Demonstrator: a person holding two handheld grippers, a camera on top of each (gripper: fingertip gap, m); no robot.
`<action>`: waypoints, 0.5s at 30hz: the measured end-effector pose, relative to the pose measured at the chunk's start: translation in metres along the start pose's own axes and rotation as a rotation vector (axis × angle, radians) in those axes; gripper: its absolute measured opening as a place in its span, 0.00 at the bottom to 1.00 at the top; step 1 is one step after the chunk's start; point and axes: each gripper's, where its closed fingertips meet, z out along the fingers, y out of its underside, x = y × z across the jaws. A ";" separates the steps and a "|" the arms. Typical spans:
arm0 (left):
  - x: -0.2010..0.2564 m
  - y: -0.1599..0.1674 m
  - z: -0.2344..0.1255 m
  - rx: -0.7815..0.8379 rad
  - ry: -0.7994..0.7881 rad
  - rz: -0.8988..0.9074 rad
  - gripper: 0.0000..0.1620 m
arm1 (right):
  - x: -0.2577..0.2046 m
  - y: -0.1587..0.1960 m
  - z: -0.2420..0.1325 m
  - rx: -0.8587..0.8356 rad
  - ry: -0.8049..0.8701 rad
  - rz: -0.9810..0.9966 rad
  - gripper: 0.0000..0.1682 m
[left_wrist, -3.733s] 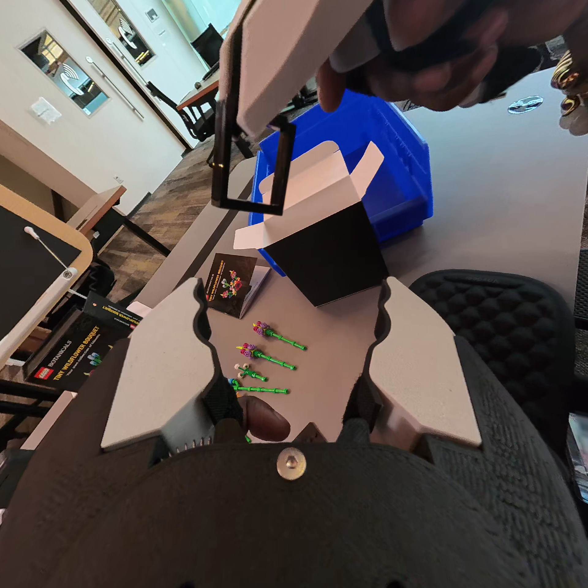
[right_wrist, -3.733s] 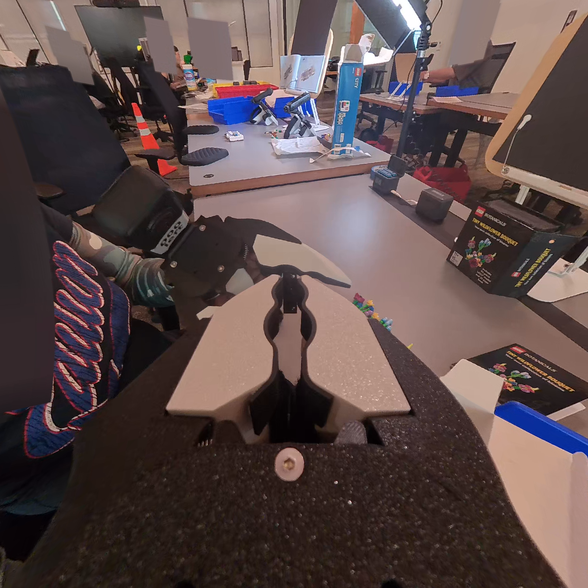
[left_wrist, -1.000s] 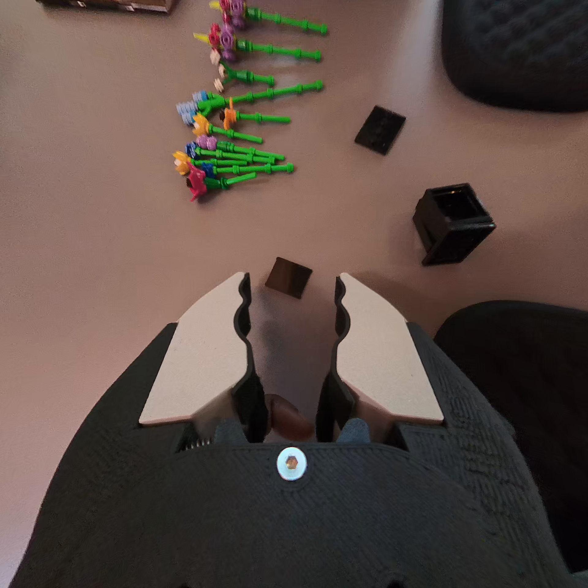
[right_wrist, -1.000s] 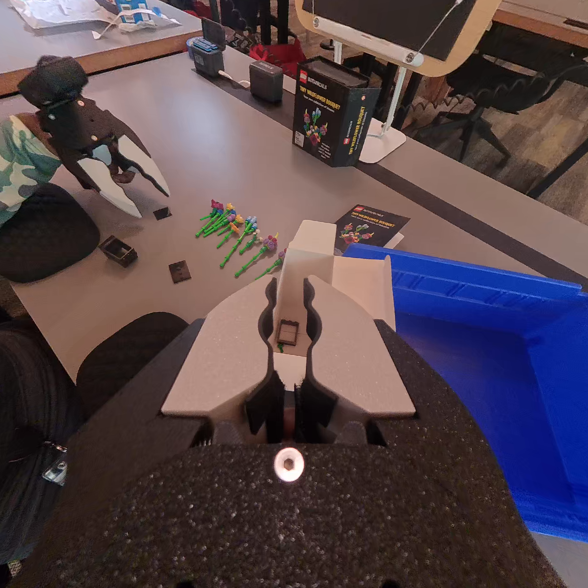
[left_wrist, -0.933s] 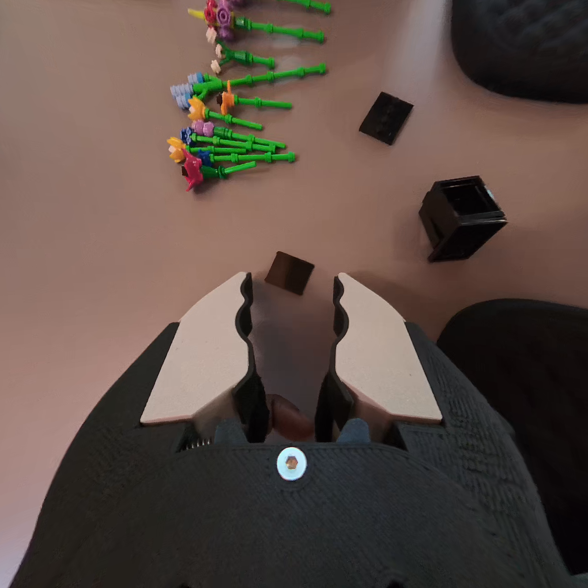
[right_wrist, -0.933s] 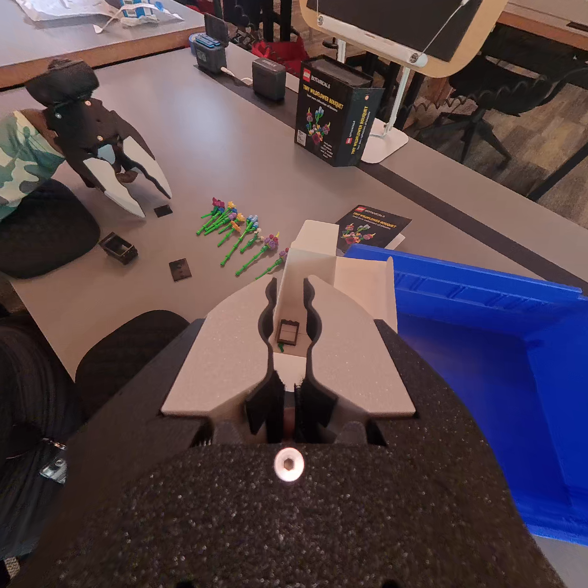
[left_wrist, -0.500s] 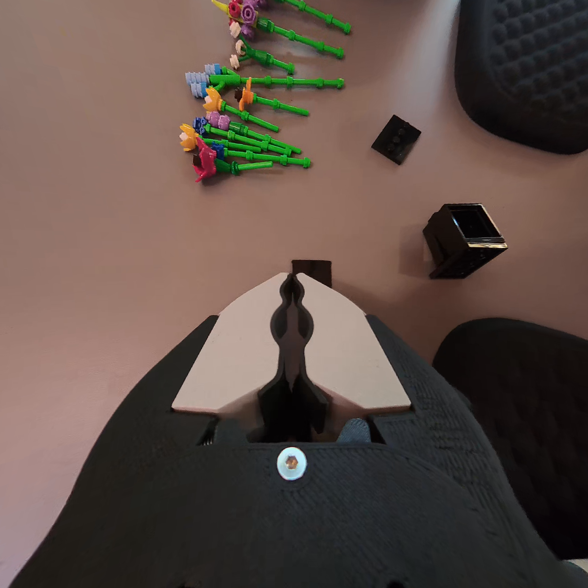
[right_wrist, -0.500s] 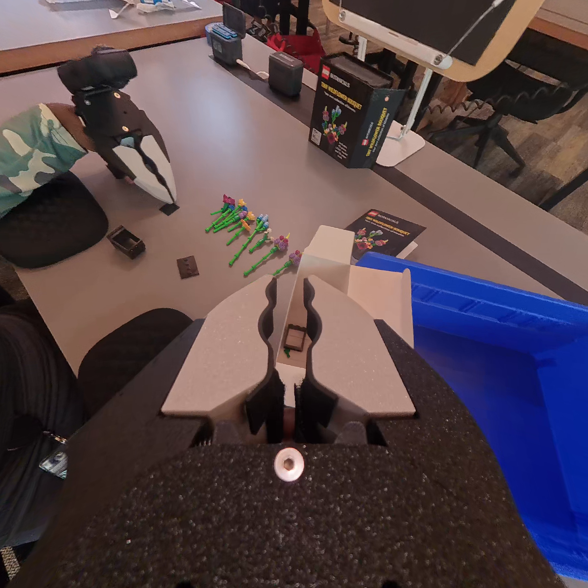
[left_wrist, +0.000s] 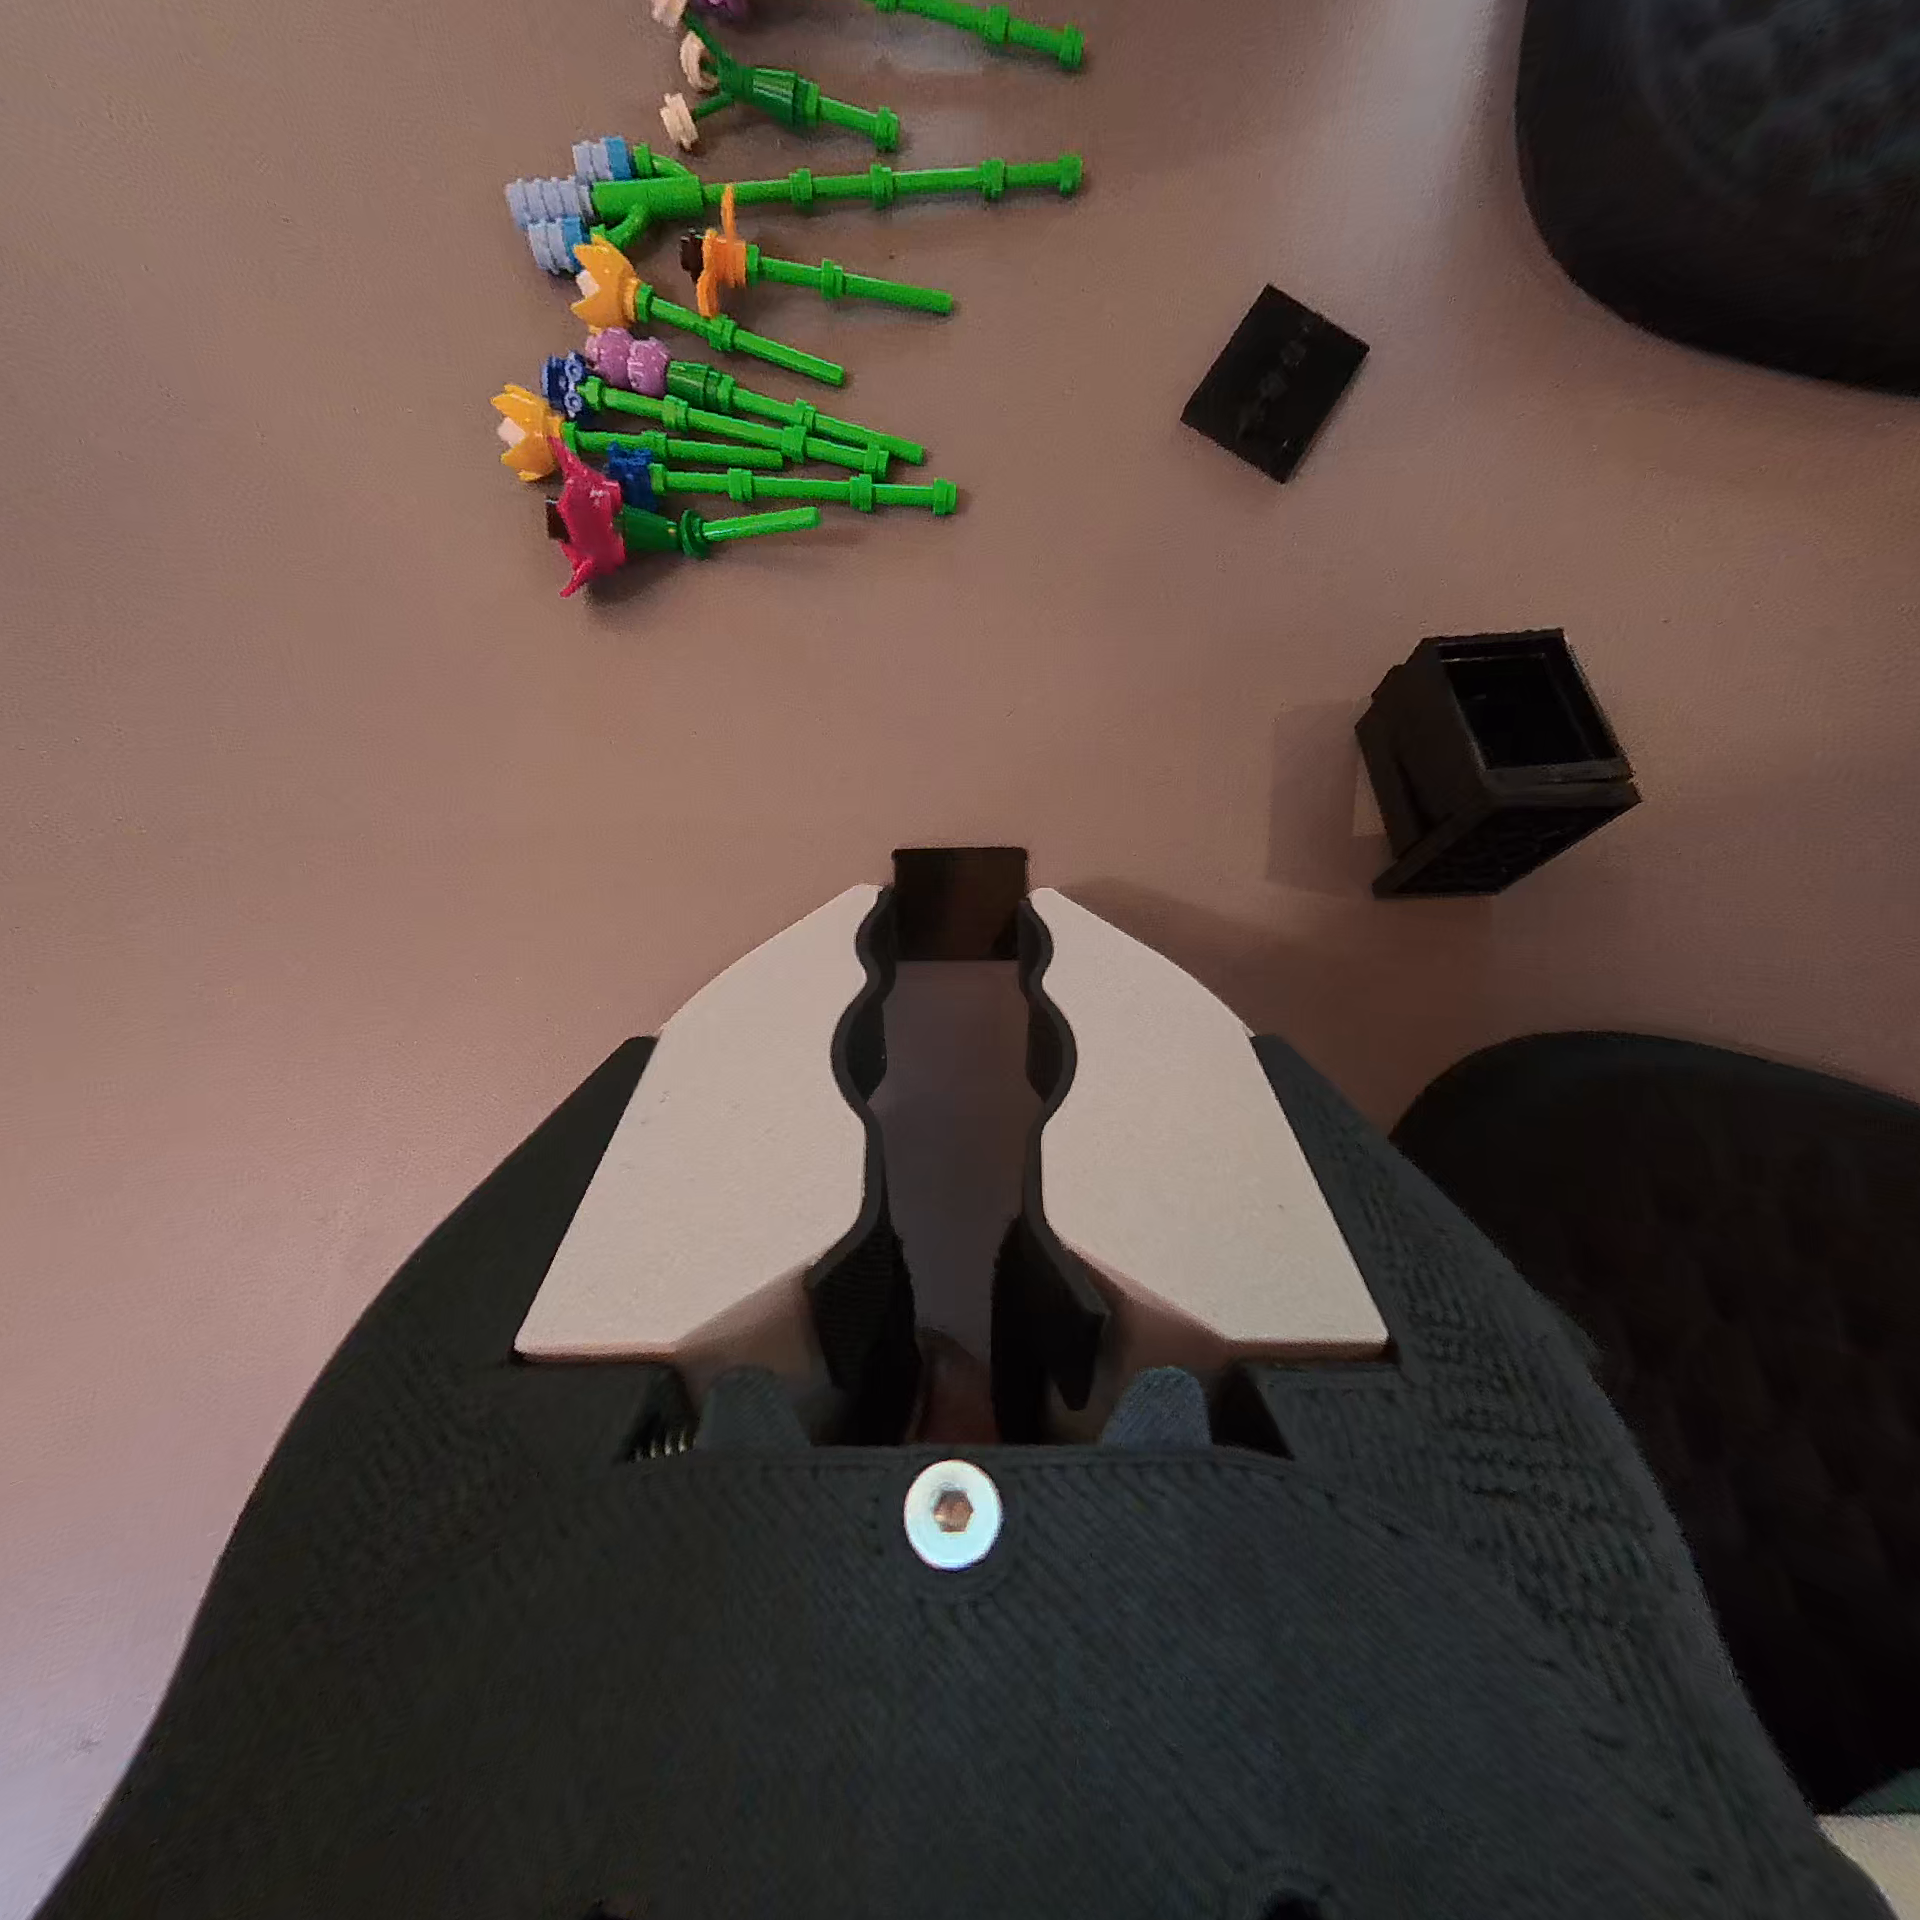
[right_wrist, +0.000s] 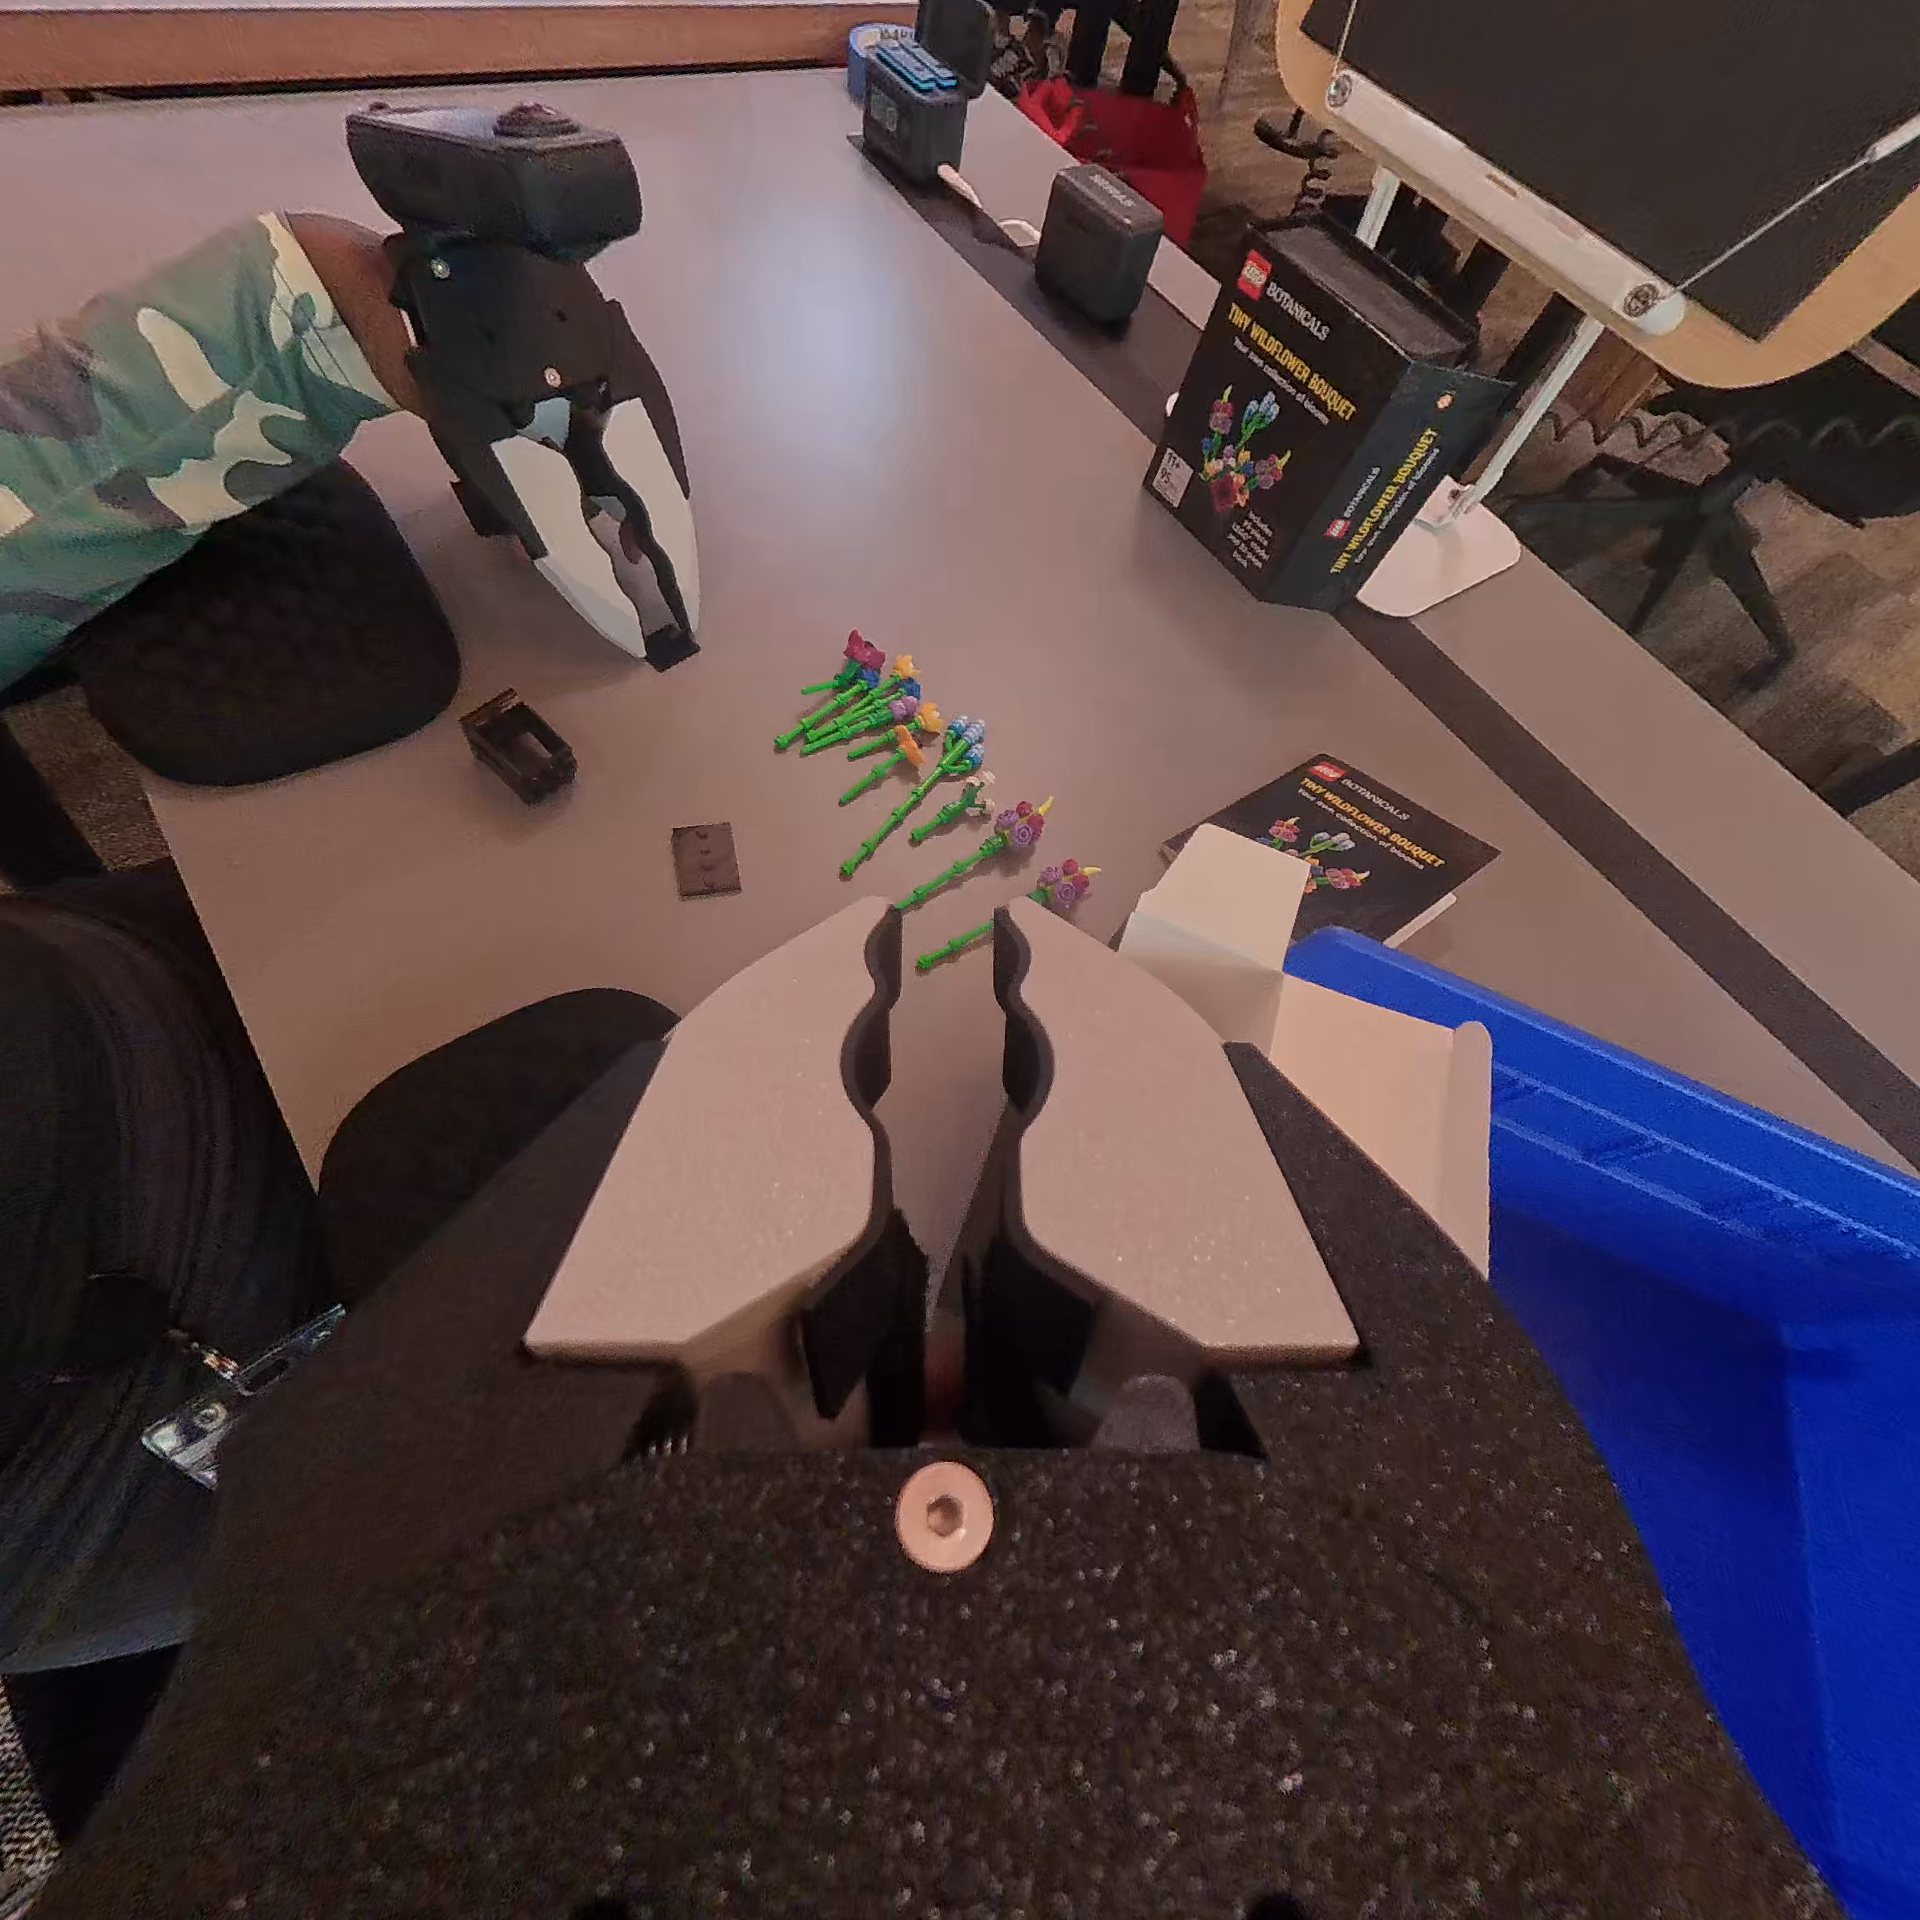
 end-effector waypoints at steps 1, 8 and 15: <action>0.000 0.000 0.000 -0.011 -0.005 0.017 0.14 | -0.001 -0.001 0.001 0.001 -0.003 -0.003 0.10; -0.001 -0.030 -0.016 0.187 -0.022 0.058 0.02 | -0.027 -0.016 0.015 0.039 -0.106 -0.041 0.10; 0.027 -0.024 -0.012 0.105 0.101 0.072 0.22 | -0.076 -0.019 0.050 -0.012 -0.316 -0.106 0.11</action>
